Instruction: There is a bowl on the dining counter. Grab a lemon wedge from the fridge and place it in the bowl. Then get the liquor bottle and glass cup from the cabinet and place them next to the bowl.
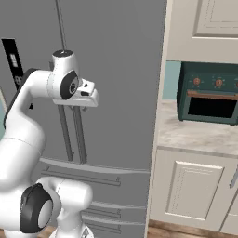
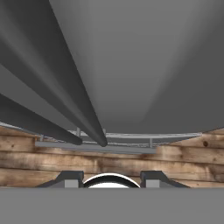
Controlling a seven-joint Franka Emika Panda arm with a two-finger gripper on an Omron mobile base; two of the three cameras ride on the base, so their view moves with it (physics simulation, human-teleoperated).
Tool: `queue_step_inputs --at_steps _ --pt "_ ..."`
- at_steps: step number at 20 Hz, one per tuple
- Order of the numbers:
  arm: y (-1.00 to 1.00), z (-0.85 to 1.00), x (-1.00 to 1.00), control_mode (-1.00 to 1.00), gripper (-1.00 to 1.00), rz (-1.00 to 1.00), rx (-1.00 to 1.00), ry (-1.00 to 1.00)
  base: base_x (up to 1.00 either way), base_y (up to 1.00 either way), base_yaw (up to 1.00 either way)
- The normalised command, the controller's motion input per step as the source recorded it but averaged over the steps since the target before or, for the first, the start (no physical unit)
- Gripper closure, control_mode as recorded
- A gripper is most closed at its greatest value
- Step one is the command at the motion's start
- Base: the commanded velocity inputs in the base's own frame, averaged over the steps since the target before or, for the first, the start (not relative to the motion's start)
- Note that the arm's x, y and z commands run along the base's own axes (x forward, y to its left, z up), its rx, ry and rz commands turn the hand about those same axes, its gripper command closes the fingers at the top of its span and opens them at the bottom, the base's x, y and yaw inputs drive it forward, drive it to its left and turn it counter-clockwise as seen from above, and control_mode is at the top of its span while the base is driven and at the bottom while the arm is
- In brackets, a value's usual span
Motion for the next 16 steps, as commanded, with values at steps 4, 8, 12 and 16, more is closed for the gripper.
queue_step_inputs --at_steps 4,8,12,16 --pt "0.00 0.00 0.00 1.00 -1.00 0.00 0.00 0.00 0.00 0.00 0.00" --pt "0.00 0.00 0.00 1.00 -1.00 0.00 0.00 0.00 -0.15 0.01 0.00" --pt "0.00 0.00 0.00 1.00 -1.00 0.00 0.00 0.00 -0.33 0.14 0.04" --pt "0.00 0.00 0.00 1.00 -1.00 0.00 0.00 0.00 -0.40 0.17 0.04"
